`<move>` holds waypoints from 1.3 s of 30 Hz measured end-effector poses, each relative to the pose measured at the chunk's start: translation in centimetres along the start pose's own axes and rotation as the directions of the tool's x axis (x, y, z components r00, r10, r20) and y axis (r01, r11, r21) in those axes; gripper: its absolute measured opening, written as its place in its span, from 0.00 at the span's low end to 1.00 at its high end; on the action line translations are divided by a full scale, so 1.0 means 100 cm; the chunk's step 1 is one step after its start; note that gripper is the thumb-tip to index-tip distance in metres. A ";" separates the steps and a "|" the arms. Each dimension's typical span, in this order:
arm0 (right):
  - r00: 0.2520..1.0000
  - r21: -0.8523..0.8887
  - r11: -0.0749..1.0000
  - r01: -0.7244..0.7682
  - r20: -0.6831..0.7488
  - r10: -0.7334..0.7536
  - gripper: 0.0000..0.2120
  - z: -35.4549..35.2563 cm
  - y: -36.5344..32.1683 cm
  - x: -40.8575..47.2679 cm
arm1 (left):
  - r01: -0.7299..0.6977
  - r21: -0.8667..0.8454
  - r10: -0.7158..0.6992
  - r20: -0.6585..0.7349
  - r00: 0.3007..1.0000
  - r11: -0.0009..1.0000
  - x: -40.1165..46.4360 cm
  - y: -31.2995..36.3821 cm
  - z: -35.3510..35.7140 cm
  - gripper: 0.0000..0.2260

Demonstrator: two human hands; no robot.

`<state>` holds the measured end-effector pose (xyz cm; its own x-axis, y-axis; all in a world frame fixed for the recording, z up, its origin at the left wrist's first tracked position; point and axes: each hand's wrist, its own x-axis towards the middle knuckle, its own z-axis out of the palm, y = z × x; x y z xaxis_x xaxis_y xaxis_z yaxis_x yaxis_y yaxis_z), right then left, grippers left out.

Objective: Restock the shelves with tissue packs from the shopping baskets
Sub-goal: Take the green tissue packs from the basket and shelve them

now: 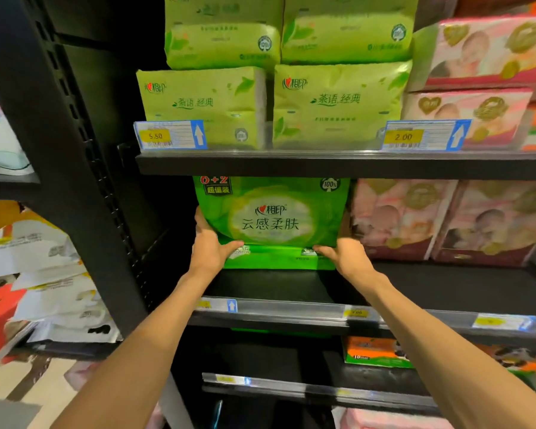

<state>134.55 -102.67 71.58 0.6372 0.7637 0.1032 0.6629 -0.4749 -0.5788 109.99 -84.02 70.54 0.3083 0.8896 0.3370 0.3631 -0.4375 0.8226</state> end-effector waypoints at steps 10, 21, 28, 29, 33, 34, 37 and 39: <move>0.996 0.080 0.997 -0.007 -0.093 0.014 0.52 0.018 -0.005 0.054 | 0.104 0.010 -0.104 0.059 0.993 0.995 0.060 -0.007 0.028 0.51; 0.995 0.077 0.992 -0.100 -0.012 0.102 0.51 0.007 -0.015 0.045 | 0.245 0.269 -0.264 0.035 0.964 0.931 0.046 0.024 0.016 0.59; 0.994 -0.169 0.984 -0.061 0.074 0.074 0.26 -0.010 -0.015 -0.020 | -0.010 0.407 -0.024 0.080 0.996 0.913 -0.027 0.036 -0.008 0.49; 0.997 -0.183 0.982 -0.036 0.065 0.048 0.29 -0.012 -0.017 -0.033 | -0.047 0.447 0.000 0.105 0.994 0.893 -0.040 0.037 -0.013 0.47; 0.990 -0.284 0.949 0.140 0.049 -0.131 0.45 -0.020 -0.026 -0.082 | -0.229 0.591 0.086 0.260 0.962 0.773 -0.092 0.038 -0.038 0.39; 0.984 -0.306 0.935 0.179 0.056 -0.170 0.47 -0.021 -0.029 -0.094 | -0.267 0.608 0.110 0.283 0.953 0.747 -0.106 0.038 -0.047 0.38; 0.962 -0.382 0.883 0.272 0.111 -0.248 0.48 -0.020 -0.036 -0.131 | -0.340 0.636 0.152 0.332 0.931 0.693 -0.150 0.036 -0.074 0.36; 0.943 -0.429 0.839 0.334 0.147 -0.300 0.48 -0.015 -0.044 -0.160 | -0.363 0.639 0.160 0.354 0.922 0.678 -0.182 0.031 -0.095 0.35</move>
<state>122.04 -113.44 73.65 0.3439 0.9266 0.1522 0.9379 -0.3310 -0.1039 97.12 -100.32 71.35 0.6533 0.7031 0.2806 0.6959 -0.7037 0.1431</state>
